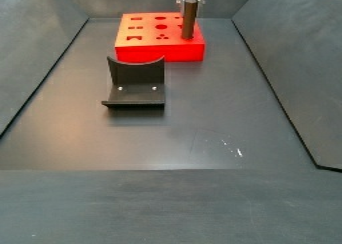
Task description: Insert the hexagon object.
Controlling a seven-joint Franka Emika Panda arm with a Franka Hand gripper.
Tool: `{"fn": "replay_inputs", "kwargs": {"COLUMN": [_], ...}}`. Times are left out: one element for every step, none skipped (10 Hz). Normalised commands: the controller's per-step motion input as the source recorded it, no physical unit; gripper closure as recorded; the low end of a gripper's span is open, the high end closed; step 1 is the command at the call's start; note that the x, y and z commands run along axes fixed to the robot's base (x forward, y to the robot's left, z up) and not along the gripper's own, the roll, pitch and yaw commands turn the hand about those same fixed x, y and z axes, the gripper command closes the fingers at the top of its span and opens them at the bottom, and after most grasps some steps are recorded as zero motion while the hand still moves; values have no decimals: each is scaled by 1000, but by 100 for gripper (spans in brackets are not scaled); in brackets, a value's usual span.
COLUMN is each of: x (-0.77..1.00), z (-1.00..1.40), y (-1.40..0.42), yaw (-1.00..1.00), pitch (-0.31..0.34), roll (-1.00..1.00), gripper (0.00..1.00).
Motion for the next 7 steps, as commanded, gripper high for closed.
{"fn": "replay_inputs", "kwargs": {"x": [117, 29, 100, 34, 140, 171, 194], "z": [-680, -583, -600, -620, -686, -774, -969], "y": [0, 0, -37, -243, -266, -180, 86], "yaw": [134, 180, 129, 14, 63, 77, 0], "pitch": [-59, 3, 0, 0, 0, -1, 0], "roll": [216, 279, 346, 366, 321, 257, 0], "gripper": [100, 100, 100, 100, 100, 100, 100]}}
